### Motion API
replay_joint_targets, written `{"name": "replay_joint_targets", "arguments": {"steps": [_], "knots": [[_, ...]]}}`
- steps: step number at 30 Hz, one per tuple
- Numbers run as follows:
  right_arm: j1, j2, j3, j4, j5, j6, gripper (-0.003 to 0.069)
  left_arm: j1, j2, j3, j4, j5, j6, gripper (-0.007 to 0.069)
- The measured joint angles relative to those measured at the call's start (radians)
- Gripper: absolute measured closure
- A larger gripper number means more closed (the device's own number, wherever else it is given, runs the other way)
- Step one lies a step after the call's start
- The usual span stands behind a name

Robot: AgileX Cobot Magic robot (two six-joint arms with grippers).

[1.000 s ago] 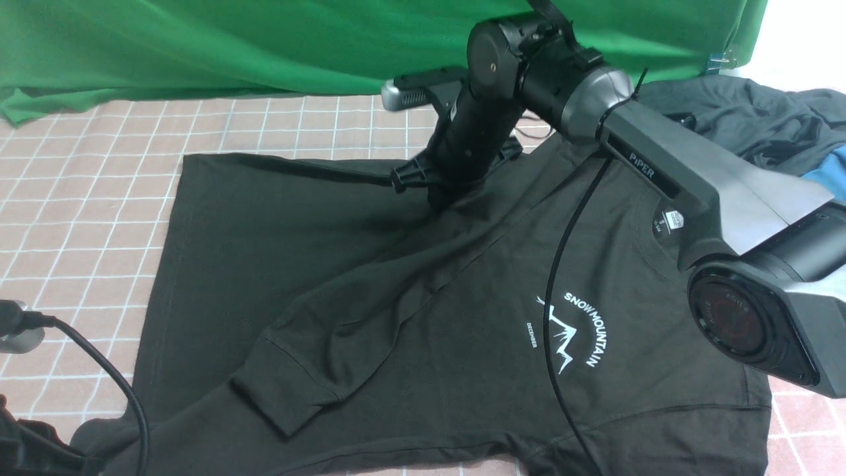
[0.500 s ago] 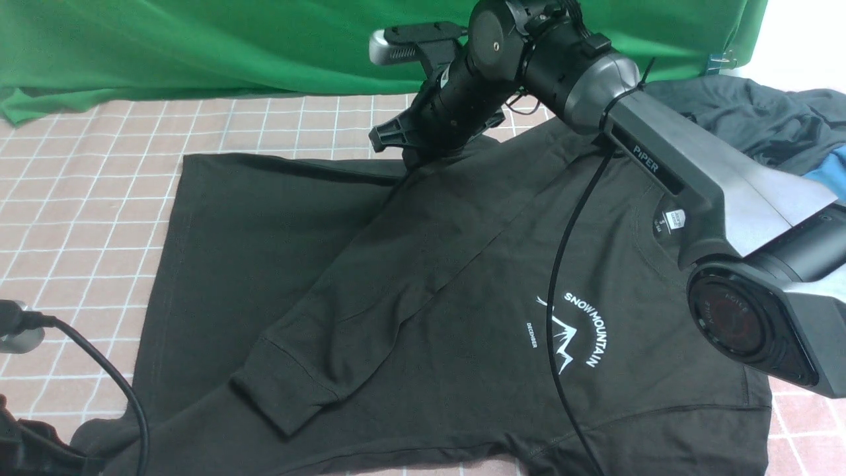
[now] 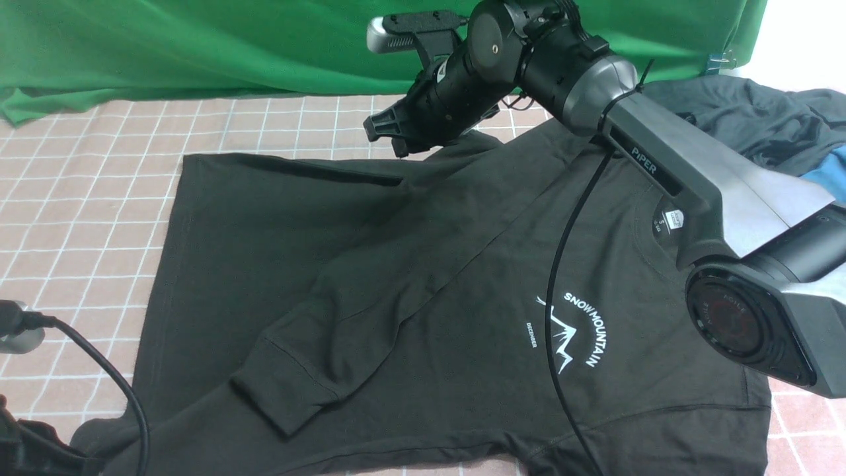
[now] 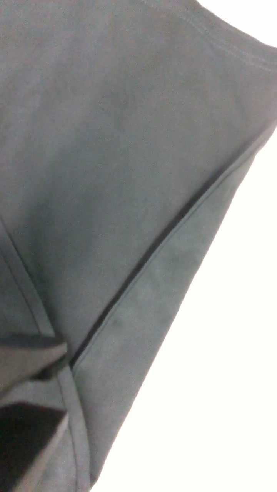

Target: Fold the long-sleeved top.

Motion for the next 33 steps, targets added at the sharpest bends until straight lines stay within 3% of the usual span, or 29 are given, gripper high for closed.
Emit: {"name": "replay_joint_targets", "arguments": {"steps": [3,5,7,10,11,13,15,17,20,25,33], "knots": [[0.0,-0.005,0.0,-0.006,0.058,-0.018,0.0265,0.0,0.0,0.0,0.002,0.003,0.0,0.0585],[0.0,-0.018,0.0,-0.006,0.128,-0.04,0.0246,0.0,0.0,0.0,0.003,0.004,-0.001,0.0585],[-0.001,-0.044,0.005,-0.015,0.19,-0.061,0.0272,0.0,0.0,0.0,0.003,0.003,-0.001,0.0585],[-0.003,-0.125,0.032,-0.031,0.211,-0.102,0.0398,0.0,0.0,0.0,0.001,0.001,-0.001,0.0585],[-0.003,-0.131,0.034,-0.031,0.211,-0.104,0.0407,0.0,0.0,0.0,0.001,-0.001,-0.001,0.0585],[-0.003,-0.235,0.11,-0.041,0.211,-0.128,0.0515,0.0,0.0,0.0,0.0,-0.001,-0.001,0.0585],[-0.003,-0.313,0.193,-0.052,0.209,-0.137,0.0536,0.0,0.0,0.0,0.0,-0.001,-0.001,0.0585],[-0.003,-0.376,0.257,-0.067,0.208,-0.14,0.0541,0.0,0.0,0.0,0.0,-0.001,-0.001,0.0585],[-0.003,-0.553,0.519,-0.137,0.201,-0.16,0.0543,0.0,0.0,0.0,0.0,-0.001,-0.001,0.0585],[-0.004,-0.711,0.82,-0.195,0.076,-0.151,0.0539,0.0,0.0,0.0,0.009,-0.013,-0.001,0.0585],[0.008,-0.875,1.064,-0.195,0.062,-0.102,0.0532,0.0,0.0,0.0,0.019,-0.019,-0.001,0.0585]]}}
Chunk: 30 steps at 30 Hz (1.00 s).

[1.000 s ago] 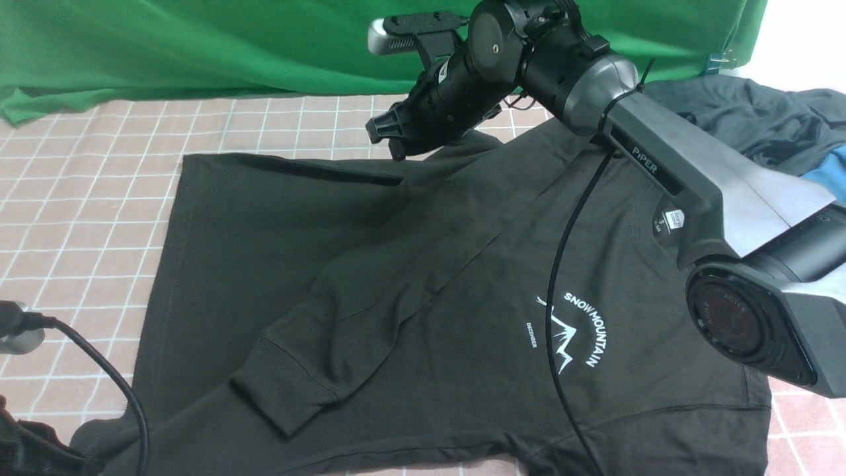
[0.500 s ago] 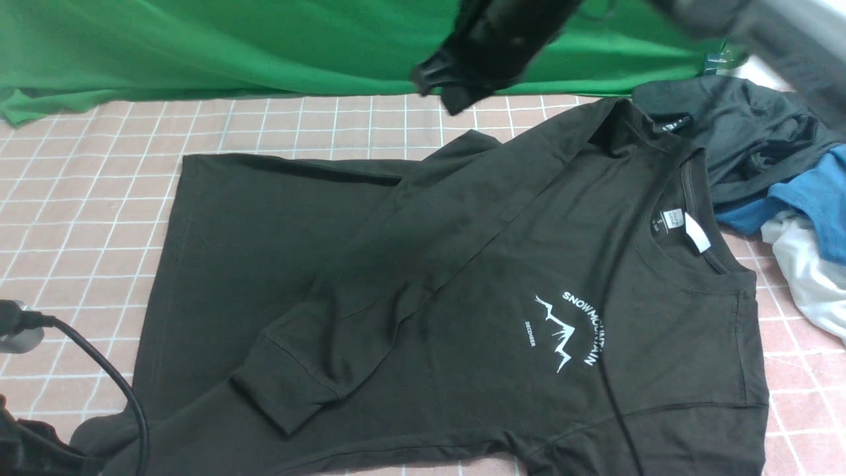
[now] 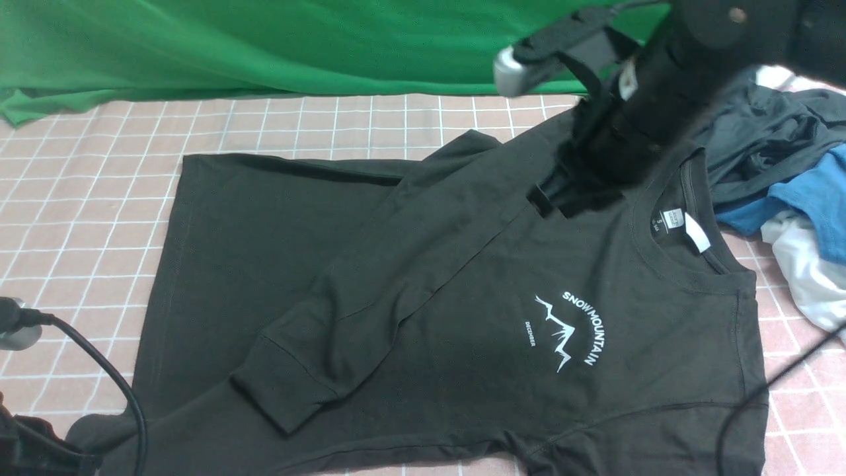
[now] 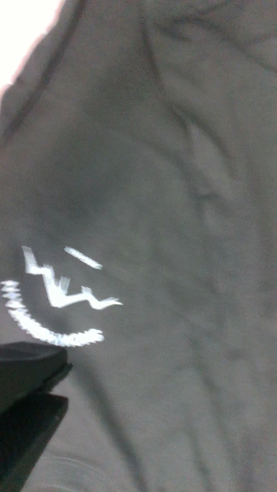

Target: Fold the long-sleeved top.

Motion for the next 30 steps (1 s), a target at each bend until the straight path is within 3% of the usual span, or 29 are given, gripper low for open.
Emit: {"name": "replay_joint_targets", "arguments": {"steps": [5,11,14,17,22,24,30], "knots": [[0.064,-0.181,0.17,-0.003,0.02,0.06,0.0532,0.0,0.0,0.0,0.0,0.0,0.0,0.0585],[0.29,-0.414,0.468,0.001,-0.059,0.098,0.0492,0.0,0.0,0.0,-0.001,0.0,-0.003,0.0585],[0.408,-0.465,0.595,0.002,-0.119,0.074,0.0412,0.0,0.0,0.0,-0.001,0.0,-0.001,0.0585],[0.545,-0.477,0.756,0.003,-0.198,0.041,0.0234,0.0,0.0,0.0,-0.001,0.0,-0.001,0.0585],[0.626,-0.456,0.897,0.001,-0.278,0.021,0.0028,0.0,0.0,0.0,-0.001,-0.001,-0.001,0.0585],[0.628,-0.438,0.928,-0.004,-0.305,0.02,0.0017,0.0,0.0,0.0,-0.001,-0.001,-0.001,0.0585],[0.632,-0.364,0.961,-0.014,-0.388,0.02,0.0086,0.0,0.0,0.0,-0.001,-0.001,-0.001,0.0585]]}}
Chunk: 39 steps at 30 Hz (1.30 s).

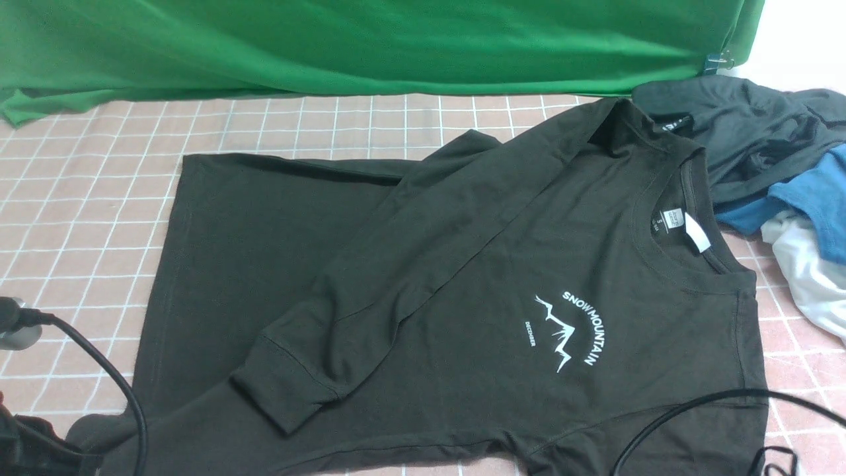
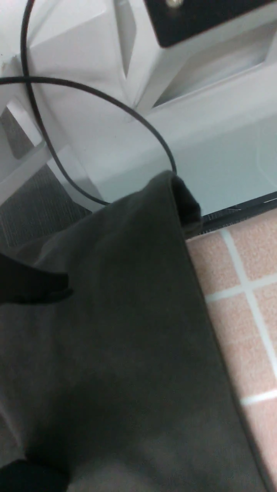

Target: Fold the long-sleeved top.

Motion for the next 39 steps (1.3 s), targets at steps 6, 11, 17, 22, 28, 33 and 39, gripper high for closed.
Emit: {"name": "replay_joint_targets", "arguments": {"steps": [6,11,17,22,28,33,39], "knots": [[0.003,0.095,-0.008,-0.024,-0.024,0.0,0.0101,0.0,0.0,0.0,0.0,0.0,0.0,0.0585],[0.004,0.124,-0.024,-0.063,-0.006,0.002,0.0252,0.0,0.0,0.0,0.0,-0.002,0.0,0.0585],[0.002,0.11,-0.034,-0.092,0.019,0.004,0.0552,0.0,0.0,0.0,0.0,-0.002,0.0,0.0585],[0.003,0.071,-0.066,-0.029,0.102,0.007,0.055,0.0,0.0,0.0,0.0,-0.002,0.0,0.0585],[0.003,-0.001,-0.156,-0.014,0.226,0.021,0.055,0.0,0.0,0.0,0.0,-0.002,0.001,0.0585],[0.003,-0.018,-0.207,-0.019,0.269,0.029,0.055,0.0,0.0,0.0,0.0,-0.002,0.001,0.0585],[-0.028,-0.018,-0.241,-0.065,0.299,0.021,0.055,0.0,0.0,0.0,0.0,-0.002,0.001,0.0585]]}}
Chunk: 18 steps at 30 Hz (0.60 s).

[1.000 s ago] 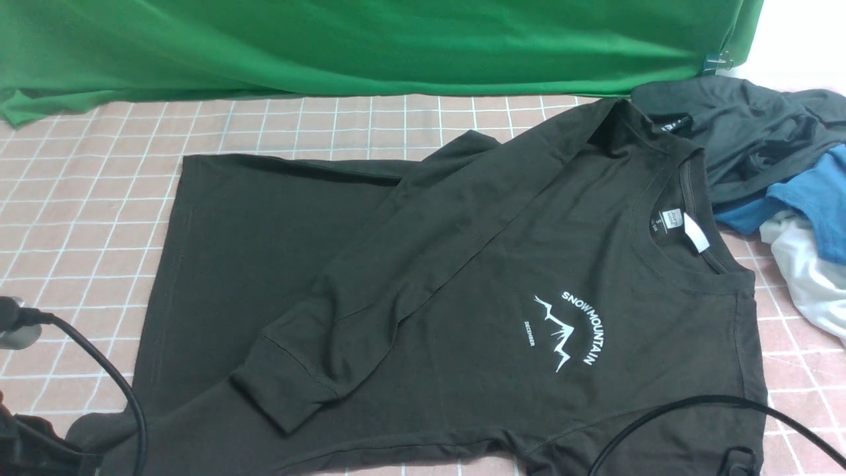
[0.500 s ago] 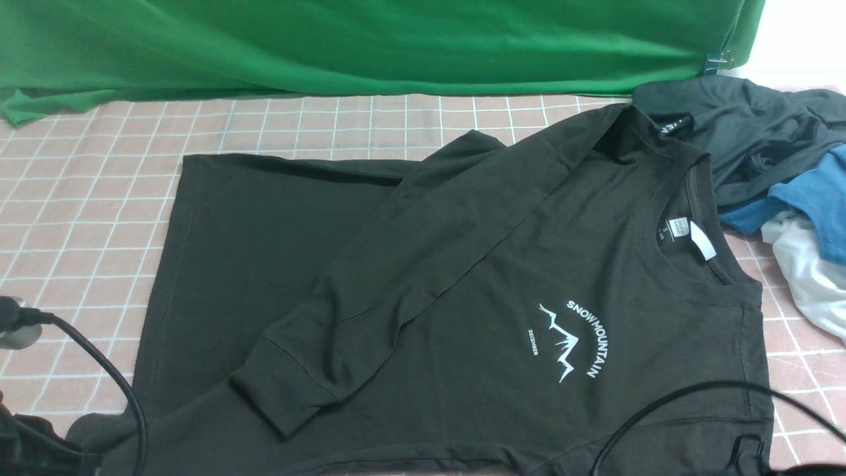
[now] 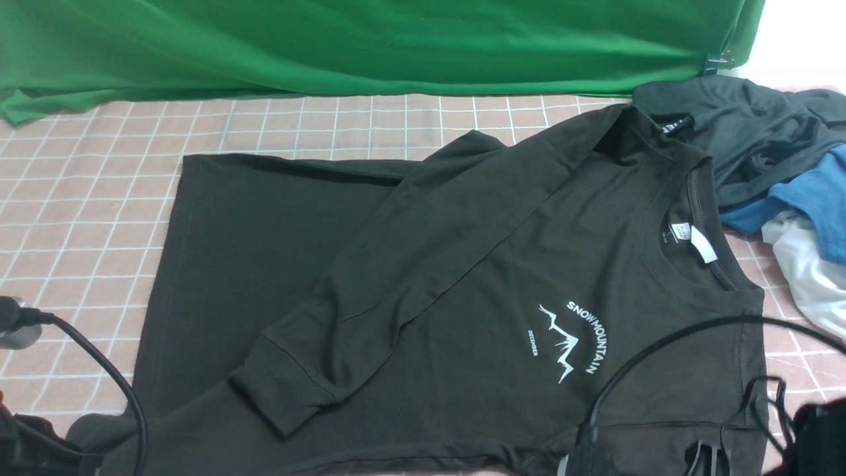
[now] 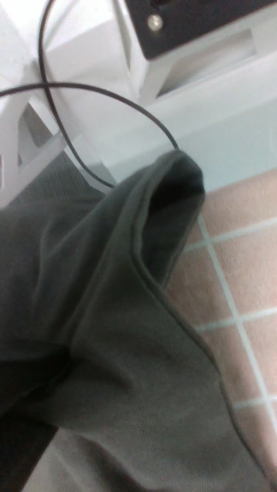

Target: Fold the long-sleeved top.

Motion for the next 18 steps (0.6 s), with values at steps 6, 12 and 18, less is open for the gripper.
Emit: {"name": "replay_joint_targets", "arguments": {"steps": [6,12,18], "knots": [[-0.165,0.016,-0.037,-0.005,-0.074,-0.124,0.055,0.0,0.0,0.0,0.0,0.0,0.0,0.0585],[-0.381,0.141,-0.096,-0.009,-0.188,-0.287,0.055,0.0,0.0,0.0,0.0,0.0,0.0,0.0585],[-0.522,0.266,-0.189,-0.013,-0.222,-0.278,0.0383,0.0,0.0,0.0,-0.008,0.0,0.0,0.0585]]}}
